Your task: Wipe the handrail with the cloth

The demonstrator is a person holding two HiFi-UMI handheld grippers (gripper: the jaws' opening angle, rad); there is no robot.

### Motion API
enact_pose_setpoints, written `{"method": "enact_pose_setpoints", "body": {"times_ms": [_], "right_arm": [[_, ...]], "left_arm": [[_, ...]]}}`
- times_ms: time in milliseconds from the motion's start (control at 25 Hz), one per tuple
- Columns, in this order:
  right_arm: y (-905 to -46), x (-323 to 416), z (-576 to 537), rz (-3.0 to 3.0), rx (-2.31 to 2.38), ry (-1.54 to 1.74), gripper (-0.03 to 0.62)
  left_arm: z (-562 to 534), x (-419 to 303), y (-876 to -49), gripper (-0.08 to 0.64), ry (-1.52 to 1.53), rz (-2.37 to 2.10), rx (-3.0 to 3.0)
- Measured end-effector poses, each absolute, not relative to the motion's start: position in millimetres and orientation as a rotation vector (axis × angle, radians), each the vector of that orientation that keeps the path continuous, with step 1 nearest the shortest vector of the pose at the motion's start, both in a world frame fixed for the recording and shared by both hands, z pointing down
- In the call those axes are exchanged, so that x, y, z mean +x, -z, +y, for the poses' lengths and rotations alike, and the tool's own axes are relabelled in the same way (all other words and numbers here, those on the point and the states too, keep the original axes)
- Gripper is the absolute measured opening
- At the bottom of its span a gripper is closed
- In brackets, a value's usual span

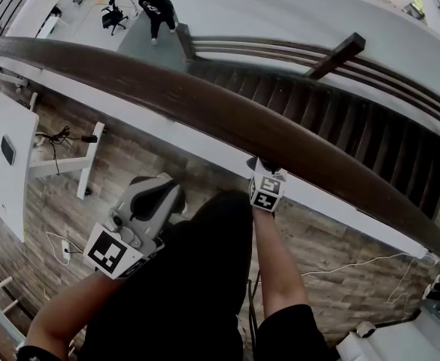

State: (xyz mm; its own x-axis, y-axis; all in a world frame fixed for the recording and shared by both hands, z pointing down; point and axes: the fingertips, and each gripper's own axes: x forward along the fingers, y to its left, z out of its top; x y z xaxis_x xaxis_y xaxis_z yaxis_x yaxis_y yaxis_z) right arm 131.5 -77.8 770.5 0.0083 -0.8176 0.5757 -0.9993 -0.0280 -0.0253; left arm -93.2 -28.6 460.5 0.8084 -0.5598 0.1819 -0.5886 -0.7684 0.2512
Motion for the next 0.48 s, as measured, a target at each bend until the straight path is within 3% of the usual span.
{"method": "enact_pose_setpoints", "body": {"times_ms": [480], "right_arm": [[-771.8, 164.6, -59.3, -1.845, 1.914, -0.64, 0.107]], "left_arm": [[-14.1, -61.0, -465.0, -0.002, -0.133, -0.825, 2.702]]}}
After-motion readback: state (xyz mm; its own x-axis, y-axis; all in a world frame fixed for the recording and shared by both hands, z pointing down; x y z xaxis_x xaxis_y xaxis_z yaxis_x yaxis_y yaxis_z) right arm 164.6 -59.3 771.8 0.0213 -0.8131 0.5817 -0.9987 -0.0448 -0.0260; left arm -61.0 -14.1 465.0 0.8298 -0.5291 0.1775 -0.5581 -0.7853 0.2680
